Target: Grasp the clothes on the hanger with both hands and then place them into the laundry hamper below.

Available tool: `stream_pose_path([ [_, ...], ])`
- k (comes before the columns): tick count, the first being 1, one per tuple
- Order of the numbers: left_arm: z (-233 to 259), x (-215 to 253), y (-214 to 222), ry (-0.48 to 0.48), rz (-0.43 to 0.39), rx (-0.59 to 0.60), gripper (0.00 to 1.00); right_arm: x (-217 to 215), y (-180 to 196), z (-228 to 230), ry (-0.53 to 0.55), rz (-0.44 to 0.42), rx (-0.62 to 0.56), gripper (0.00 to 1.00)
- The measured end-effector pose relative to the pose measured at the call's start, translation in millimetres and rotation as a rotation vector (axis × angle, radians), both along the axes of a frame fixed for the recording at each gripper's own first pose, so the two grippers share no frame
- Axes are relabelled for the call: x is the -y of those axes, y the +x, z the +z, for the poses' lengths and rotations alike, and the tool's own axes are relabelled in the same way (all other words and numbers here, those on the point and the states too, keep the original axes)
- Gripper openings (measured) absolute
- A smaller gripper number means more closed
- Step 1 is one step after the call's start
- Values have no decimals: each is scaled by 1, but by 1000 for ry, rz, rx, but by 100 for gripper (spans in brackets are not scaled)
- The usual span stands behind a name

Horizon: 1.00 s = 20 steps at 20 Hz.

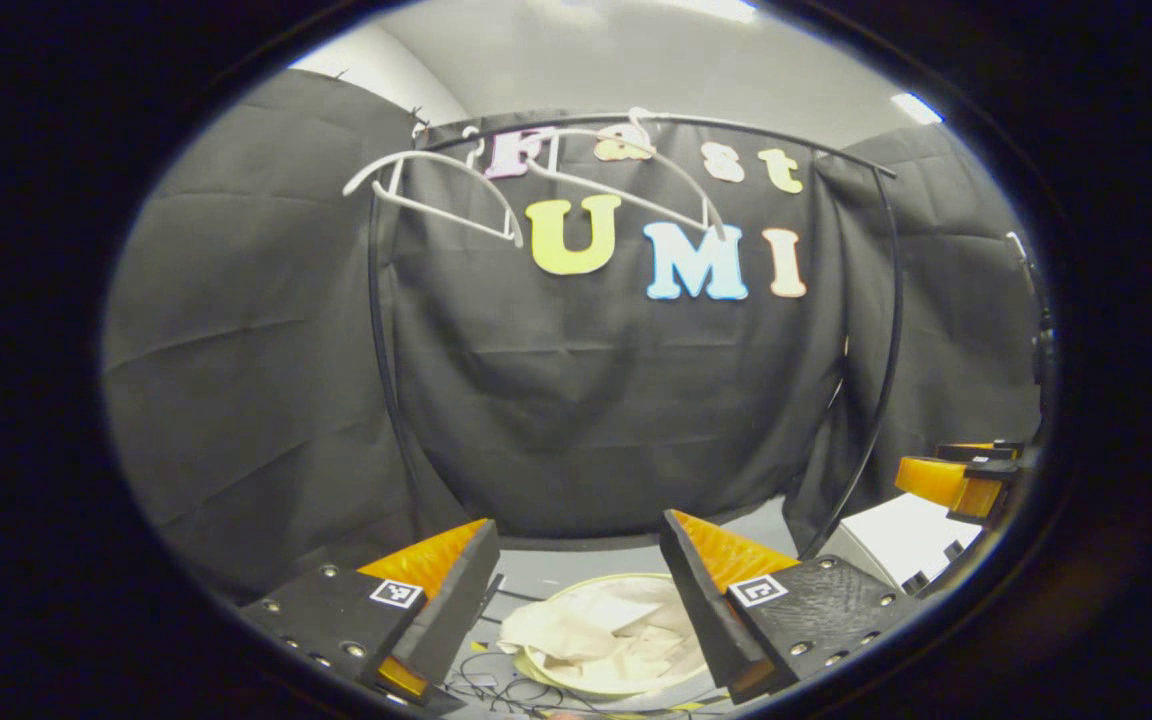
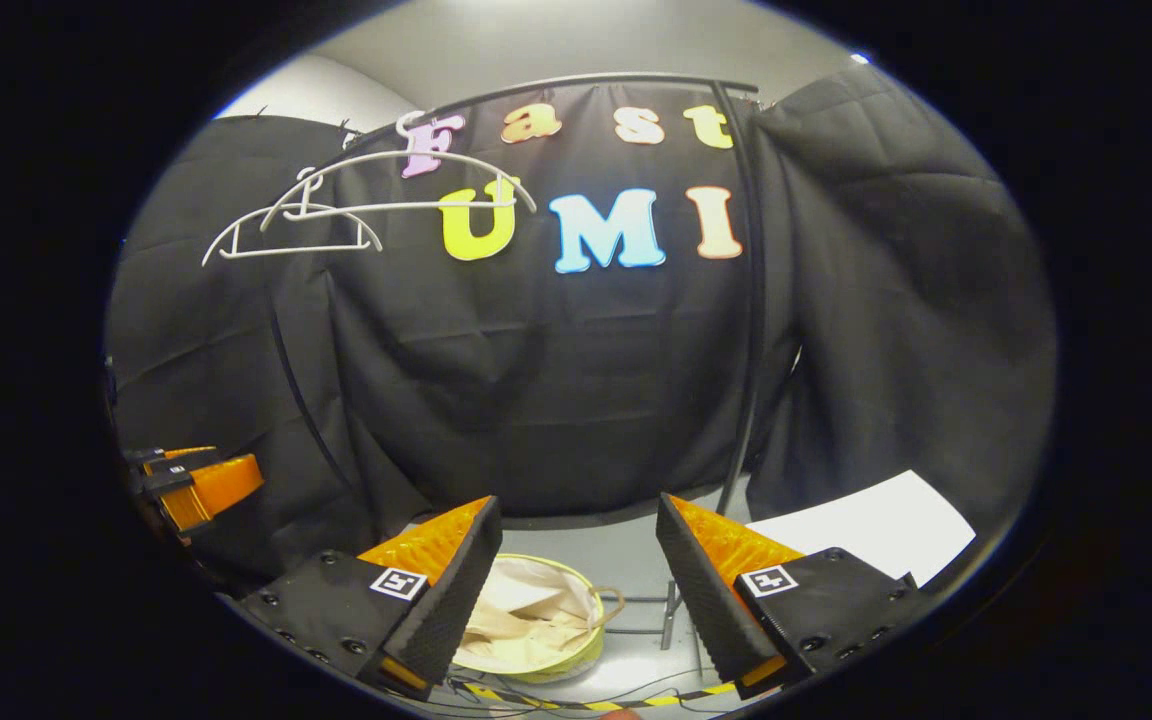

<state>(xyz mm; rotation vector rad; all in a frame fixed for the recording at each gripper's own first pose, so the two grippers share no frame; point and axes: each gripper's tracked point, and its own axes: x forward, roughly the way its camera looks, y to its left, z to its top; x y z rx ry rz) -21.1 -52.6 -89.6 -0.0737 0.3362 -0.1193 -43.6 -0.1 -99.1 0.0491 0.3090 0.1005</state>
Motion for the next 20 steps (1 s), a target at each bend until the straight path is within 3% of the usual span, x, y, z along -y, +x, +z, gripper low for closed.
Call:
stream_pose_path([
  [5,69,-16,-28,-4,17,118,95,28,-31,50,-22,-37,138,98],
  [6,80,-21,-34,-2,19,135,95,33,-36,60,-30,-46,163,92],
  [9,95,-29,-51,1,37,187,94,44,-54,84,-39,-60,227,93],
  [20,150,-47,-88,35,64,302,94,57,-81,104,-43,-71,335,98],
])
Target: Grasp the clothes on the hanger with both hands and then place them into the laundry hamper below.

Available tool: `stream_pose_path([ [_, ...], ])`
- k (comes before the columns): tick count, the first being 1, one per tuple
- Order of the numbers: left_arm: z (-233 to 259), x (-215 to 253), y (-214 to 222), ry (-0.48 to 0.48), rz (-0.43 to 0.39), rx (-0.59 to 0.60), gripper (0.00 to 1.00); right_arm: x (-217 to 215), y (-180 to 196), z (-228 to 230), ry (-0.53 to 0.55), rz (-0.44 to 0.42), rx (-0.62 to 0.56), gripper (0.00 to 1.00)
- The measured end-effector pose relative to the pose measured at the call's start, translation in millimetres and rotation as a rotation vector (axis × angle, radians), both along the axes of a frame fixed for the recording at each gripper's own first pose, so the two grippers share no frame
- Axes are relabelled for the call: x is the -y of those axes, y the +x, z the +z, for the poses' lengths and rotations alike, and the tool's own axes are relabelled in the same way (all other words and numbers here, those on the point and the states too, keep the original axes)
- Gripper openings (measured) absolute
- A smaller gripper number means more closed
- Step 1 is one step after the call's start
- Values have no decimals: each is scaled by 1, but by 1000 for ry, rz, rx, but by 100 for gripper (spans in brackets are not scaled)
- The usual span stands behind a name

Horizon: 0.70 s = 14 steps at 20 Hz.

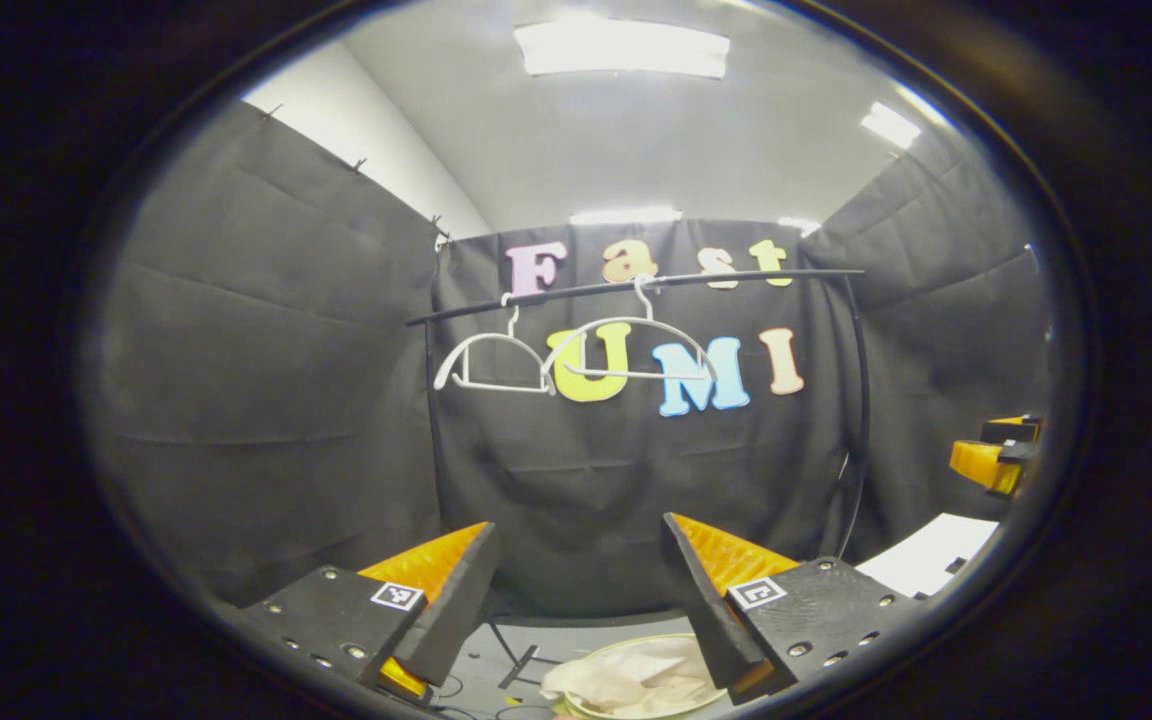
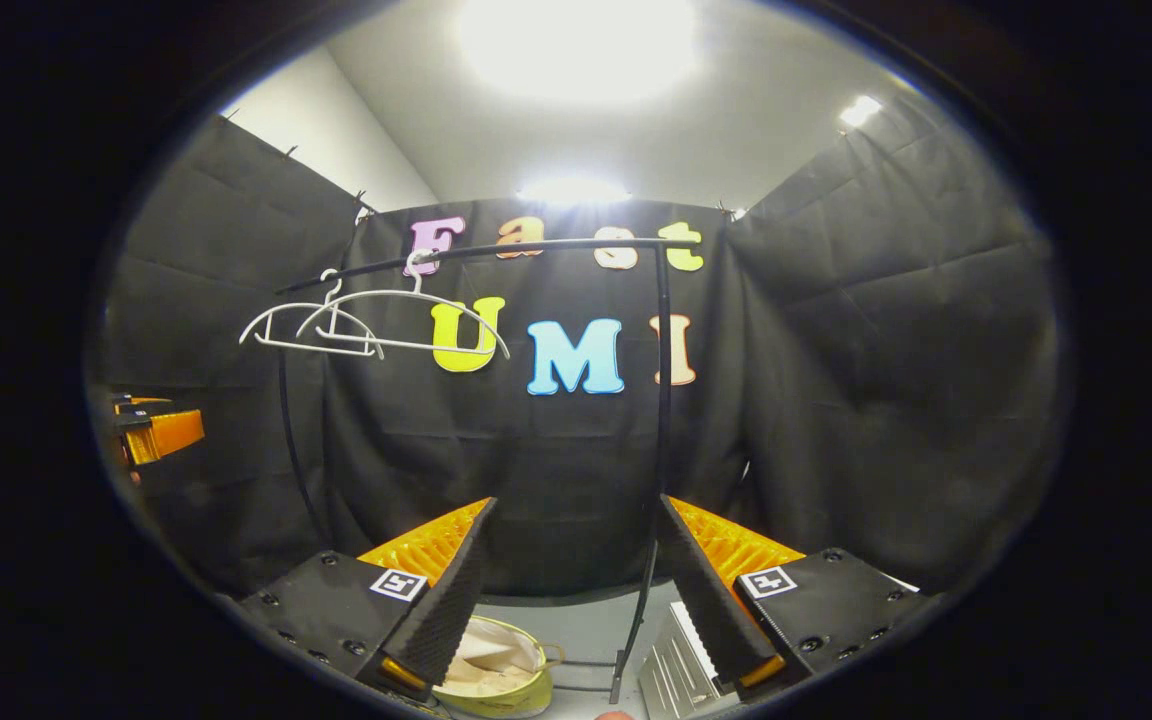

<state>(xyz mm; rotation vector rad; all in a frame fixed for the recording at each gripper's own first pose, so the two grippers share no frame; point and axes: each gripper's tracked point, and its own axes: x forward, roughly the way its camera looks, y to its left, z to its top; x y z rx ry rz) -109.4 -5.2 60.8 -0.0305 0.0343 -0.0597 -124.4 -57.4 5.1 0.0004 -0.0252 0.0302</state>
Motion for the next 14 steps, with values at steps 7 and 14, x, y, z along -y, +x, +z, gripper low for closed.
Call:
stream_pose_path([
  [7,5,4,9,-9,6,26,94,6,5,-1,-5,-14,3,98],
  [14,8,2,7,-13,5,32,94,8,8,-3,-23,-25,8,98],
])
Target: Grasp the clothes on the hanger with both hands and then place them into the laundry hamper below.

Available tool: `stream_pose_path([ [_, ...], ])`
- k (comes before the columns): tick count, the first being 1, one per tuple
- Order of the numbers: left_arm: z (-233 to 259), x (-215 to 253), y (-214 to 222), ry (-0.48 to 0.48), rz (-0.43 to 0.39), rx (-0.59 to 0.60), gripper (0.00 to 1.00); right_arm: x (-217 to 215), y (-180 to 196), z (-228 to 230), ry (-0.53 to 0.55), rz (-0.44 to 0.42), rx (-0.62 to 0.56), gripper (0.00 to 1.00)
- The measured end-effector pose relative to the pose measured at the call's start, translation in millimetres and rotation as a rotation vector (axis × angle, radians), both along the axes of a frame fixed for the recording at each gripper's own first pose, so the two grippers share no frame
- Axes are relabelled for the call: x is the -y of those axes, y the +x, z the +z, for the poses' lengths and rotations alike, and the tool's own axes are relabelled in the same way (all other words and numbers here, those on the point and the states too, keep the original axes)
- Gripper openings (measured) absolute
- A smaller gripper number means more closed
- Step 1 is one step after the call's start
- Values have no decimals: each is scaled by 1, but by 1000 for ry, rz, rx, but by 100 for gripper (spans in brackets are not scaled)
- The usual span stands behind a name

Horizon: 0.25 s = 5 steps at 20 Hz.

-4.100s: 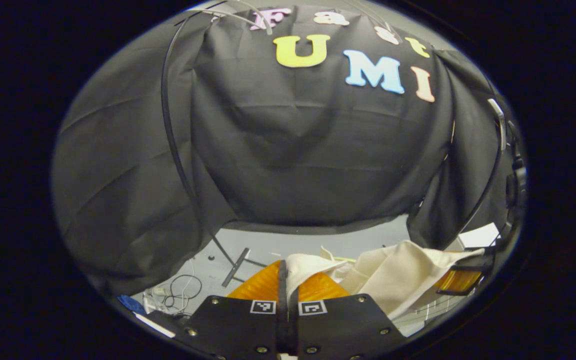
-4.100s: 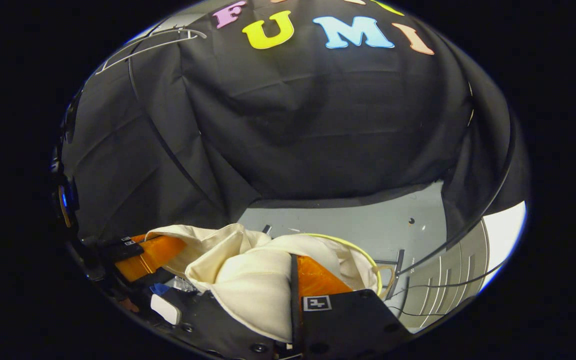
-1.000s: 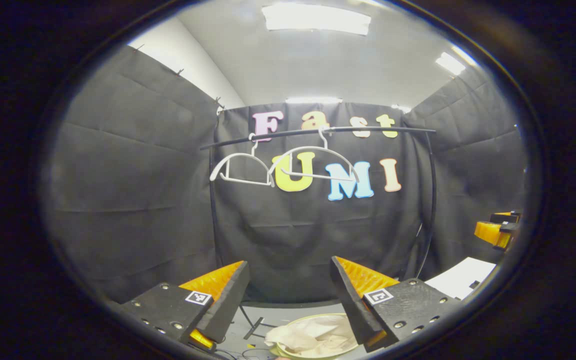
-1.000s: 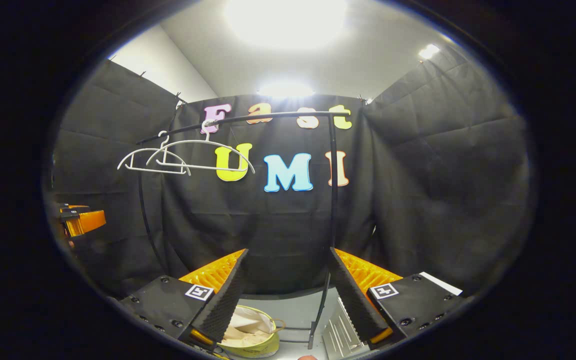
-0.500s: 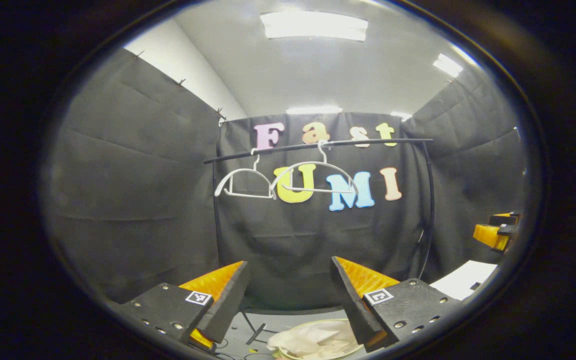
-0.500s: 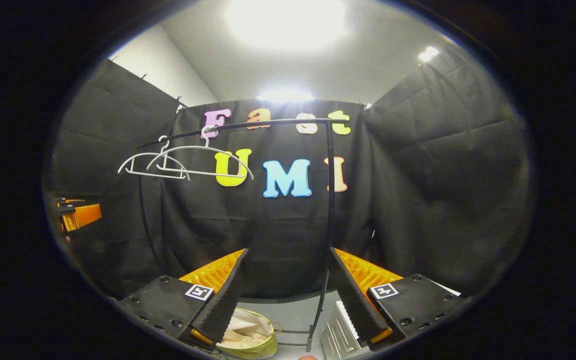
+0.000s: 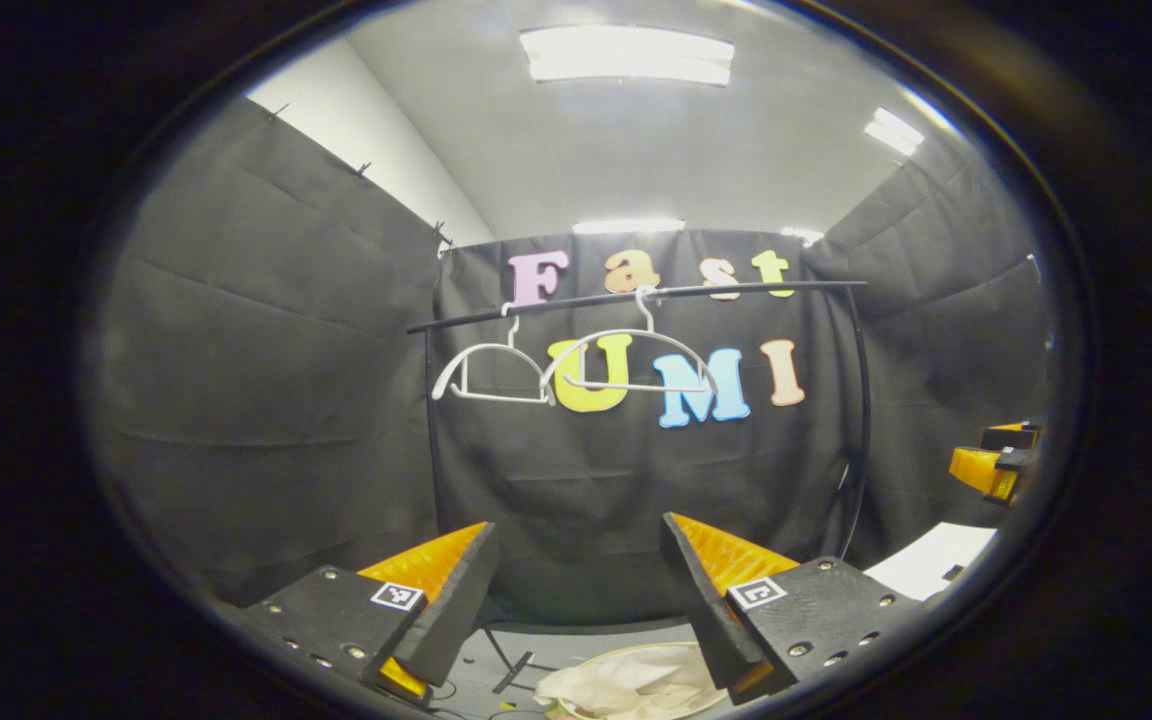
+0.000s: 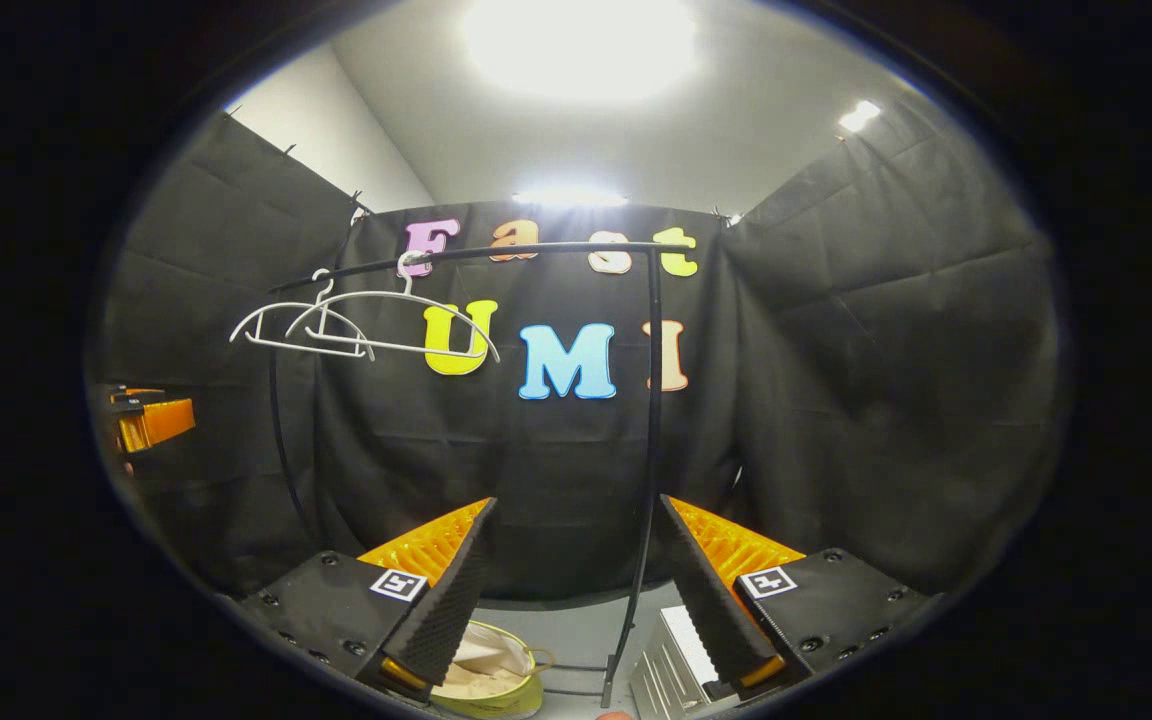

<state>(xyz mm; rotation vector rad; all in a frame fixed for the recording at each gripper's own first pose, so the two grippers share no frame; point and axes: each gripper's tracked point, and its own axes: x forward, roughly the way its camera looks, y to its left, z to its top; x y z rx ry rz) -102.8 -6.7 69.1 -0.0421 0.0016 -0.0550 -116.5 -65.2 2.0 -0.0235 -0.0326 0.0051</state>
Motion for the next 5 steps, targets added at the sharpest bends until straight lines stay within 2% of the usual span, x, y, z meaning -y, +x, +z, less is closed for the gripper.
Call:
stream_pose_path([
  [5,-2,6,5,-13,-3,3,94,-1,3,4,4,-4,11,98],
])
